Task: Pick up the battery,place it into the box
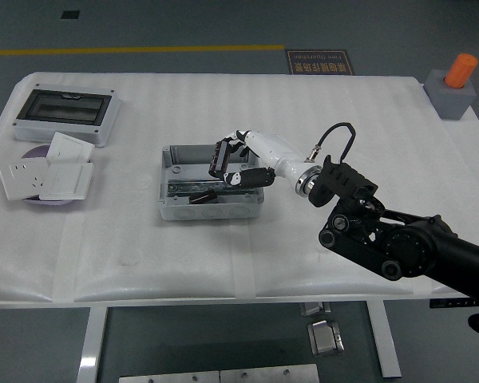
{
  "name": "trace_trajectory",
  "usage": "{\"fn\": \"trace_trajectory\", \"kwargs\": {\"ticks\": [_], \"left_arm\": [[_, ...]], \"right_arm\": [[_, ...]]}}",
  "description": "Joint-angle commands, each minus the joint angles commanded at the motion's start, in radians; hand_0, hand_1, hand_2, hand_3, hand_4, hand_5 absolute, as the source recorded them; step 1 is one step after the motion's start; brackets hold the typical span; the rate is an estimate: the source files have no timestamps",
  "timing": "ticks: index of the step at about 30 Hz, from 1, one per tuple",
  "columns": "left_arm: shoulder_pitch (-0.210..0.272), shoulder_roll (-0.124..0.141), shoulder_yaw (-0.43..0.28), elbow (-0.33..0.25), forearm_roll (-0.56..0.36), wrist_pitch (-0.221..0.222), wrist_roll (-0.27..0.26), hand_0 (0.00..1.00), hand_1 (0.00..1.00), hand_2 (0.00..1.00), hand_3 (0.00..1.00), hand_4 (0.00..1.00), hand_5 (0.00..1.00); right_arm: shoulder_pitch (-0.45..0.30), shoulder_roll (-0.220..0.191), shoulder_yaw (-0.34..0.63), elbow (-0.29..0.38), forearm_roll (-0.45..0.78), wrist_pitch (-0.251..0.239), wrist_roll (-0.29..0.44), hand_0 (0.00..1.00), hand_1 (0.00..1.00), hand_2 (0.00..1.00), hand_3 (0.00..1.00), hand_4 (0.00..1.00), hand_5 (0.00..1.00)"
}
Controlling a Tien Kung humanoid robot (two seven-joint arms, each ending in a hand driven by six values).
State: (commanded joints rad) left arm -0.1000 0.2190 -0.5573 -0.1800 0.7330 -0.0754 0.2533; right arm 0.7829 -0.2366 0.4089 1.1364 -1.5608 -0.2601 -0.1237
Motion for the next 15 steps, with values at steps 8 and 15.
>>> {"fn": "trace_trajectory", "kwargs": {"ticks": [8,15], "left_arm": [[0.001,0.0,-0.001,0.0,0.001,-0.001,0.001,0.459,0.581,0.4,0.512,0.451,0.308],[0.0,-0.001,0.009,0.0,-0.009,-0.003,0.0,0.459,0.581,0.4,0.512,0.45,0.308]], "right_arm": [[-0.005,-0.006,0.009,-0.026,0.0,0.003,0.003,0.9,0.798,0.843,0.979,0.949,0.644],[0.004,-0.029,0.018,-0.03,-0.001,0.007,0.003,0.942,0.837,0.887,0.998,0.998,0.68]]}}
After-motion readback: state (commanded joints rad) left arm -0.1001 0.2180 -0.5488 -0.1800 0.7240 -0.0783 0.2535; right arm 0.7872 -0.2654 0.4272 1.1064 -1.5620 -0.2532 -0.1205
